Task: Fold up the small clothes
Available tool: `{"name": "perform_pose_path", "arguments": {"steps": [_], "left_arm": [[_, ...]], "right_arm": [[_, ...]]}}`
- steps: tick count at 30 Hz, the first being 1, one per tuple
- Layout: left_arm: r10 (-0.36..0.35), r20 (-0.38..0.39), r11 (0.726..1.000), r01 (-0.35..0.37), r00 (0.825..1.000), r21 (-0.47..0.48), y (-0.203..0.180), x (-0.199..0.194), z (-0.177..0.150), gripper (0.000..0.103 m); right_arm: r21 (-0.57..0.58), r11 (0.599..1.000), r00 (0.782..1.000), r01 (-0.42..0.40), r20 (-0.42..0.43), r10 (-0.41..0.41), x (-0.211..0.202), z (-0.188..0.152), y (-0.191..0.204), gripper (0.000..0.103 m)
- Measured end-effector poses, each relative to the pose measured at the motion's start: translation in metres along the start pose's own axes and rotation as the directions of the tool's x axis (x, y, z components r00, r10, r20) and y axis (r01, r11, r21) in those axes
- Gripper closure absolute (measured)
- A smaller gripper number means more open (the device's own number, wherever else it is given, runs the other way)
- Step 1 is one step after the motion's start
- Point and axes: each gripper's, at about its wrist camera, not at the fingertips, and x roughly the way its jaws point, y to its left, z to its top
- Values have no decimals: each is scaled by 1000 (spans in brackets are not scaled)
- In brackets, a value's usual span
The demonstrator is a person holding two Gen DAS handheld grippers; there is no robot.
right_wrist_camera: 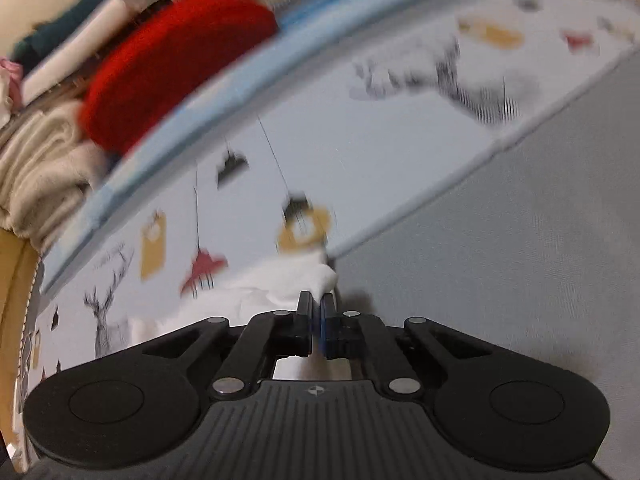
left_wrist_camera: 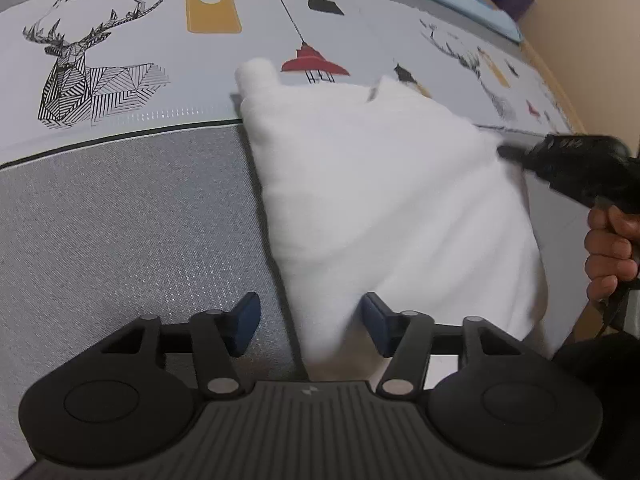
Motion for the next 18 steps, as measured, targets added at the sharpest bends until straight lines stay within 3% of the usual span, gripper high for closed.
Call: {"name": "perform_pose_path", "arguments": {"steps": [2,4,7,8,9,11,13,16,18], "left_arm": [[7,-2,1000,-7,1000,2,0,2,-1,39],[-1,6,1000,1,1000,-4,0,-1,0,39],[-29,53,998,31,998,-50,8,-10,4,40],[-42,69,997,46,997,-68,11,-13,5,40],[-58,83,994,66,995,-92,15,-15,7,40],[-74,101,988,87,992,-131,20,-17,9,40],[-80,110,981,98,991,-170,24,-16,12,40],[-82,99,972,101,992,-213,25,-8,16,40],[-78,85,968,96,993,-232,23,0,18,38]], "right_arm": [[40,997,994,63,-93,-59,15,-5,-10,100],[17,996,993,86,-86,-84,13,-6,-8,97],[-81,989,992,125,7,-125,-7,-6,6,71],[-81,992,995,94,23,-93,-14,-6,6,58],[-73,996,999,44,18,-43,-20,-6,4,56],[-76,996,998,-48,-53,44,-21,-8,2,55],[-82,993,983,-86,-168,71,-13,-15,1,52],[-116,991,946,-66,-325,25,6,-28,-1,52],[-124,991,941,-49,-337,4,9,-30,-2,44]]}}
